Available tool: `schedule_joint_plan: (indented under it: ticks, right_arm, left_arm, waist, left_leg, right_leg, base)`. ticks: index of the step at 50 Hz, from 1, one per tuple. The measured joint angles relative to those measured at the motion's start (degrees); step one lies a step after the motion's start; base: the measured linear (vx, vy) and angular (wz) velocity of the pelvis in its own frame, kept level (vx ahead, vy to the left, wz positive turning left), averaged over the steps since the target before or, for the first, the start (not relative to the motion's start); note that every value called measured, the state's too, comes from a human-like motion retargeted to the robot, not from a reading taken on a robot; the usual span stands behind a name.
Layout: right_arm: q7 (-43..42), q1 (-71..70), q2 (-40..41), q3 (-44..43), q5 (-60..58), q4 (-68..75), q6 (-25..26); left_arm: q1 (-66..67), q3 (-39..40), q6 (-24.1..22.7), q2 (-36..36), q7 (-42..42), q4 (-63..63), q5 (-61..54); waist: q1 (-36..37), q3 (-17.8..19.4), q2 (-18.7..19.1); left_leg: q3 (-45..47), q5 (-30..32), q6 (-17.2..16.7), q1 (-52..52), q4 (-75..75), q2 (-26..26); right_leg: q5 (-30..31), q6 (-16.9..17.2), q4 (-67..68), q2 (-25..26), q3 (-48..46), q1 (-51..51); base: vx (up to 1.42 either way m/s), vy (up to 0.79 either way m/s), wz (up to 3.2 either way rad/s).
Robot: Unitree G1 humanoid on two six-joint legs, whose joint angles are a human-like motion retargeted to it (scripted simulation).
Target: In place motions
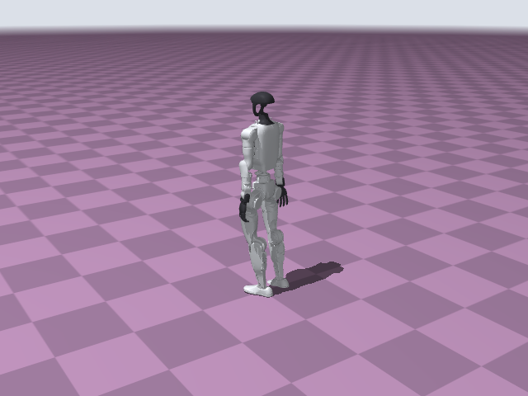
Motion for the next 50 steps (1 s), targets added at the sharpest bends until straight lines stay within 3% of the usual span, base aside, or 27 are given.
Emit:
schedule_joint_plan:
  ticks: [50]
  right_arm:
    - [-0.16, 0.23, 0.23, 0.05, -0.26, -0.03, 0.14]
  left_arm:
    - [0.21, 0.36, 0.23, -0.32, 0.44, 0.19, 0.25]
  waist:
    - [-0.14, -0.19, -0.27]
  left_leg:
    - [-0.1, 0.0, 0.02, -0.1, 0.03, -0.12]
  right_leg:
    - [0.04, -0.01, -0.06, 0.02, -0.13, 0.05]
  base:
    - [0.0, 0.0, 0.0]
